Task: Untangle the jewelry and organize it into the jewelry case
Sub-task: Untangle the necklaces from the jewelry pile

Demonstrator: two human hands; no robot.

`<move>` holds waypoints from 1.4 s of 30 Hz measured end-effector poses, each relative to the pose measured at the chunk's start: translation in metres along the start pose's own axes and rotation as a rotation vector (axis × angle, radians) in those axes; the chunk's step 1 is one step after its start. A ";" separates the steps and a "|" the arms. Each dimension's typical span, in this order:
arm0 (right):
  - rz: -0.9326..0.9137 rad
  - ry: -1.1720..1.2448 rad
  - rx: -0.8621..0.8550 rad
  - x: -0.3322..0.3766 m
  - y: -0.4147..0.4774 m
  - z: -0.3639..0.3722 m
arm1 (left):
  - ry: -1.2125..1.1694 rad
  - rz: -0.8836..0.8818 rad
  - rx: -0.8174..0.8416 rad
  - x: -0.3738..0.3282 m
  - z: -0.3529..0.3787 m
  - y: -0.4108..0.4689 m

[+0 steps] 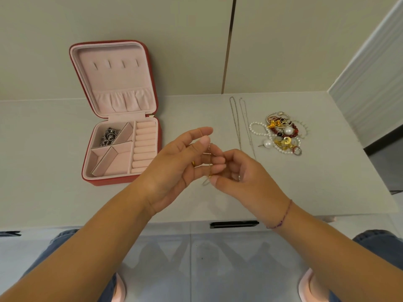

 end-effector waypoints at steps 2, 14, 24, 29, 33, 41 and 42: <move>0.002 0.056 -0.029 -0.002 0.001 -0.005 | -0.047 -0.005 -0.001 0.001 -0.001 0.000; 0.033 0.163 -0.121 -0.001 0.003 -0.029 | 0.043 0.016 -0.156 -0.004 -0.026 -0.001; 0.010 0.277 -0.095 0.005 0.006 -0.041 | 0.042 0.030 -0.314 -0.007 -0.042 -0.005; 0.005 0.292 -0.096 0.005 0.007 -0.045 | 0.319 -0.043 -0.452 -0.002 -0.056 -0.009; 0.003 0.284 -0.101 0.006 0.009 -0.047 | 0.602 -0.159 -0.421 0.007 -0.059 -0.010; -0.019 0.316 -0.033 0.015 0.011 -0.040 | 0.947 -0.254 -0.165 0.018 -0.033 -0.007; -0.022 0.312 -0.020 0.016 0.011 -0.039 | 0.950 -0.226 -0.158 0.015 -0.030 -0.007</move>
Point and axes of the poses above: each hand's wrist, its own y-axis towards the middle knuckle, its own z-axis out of the palm, x = y × z, the point moved 8 cm from there along y, towards the middle knuckle, and after that the axes turned 8 degrees about x, right-handed, at the moved point
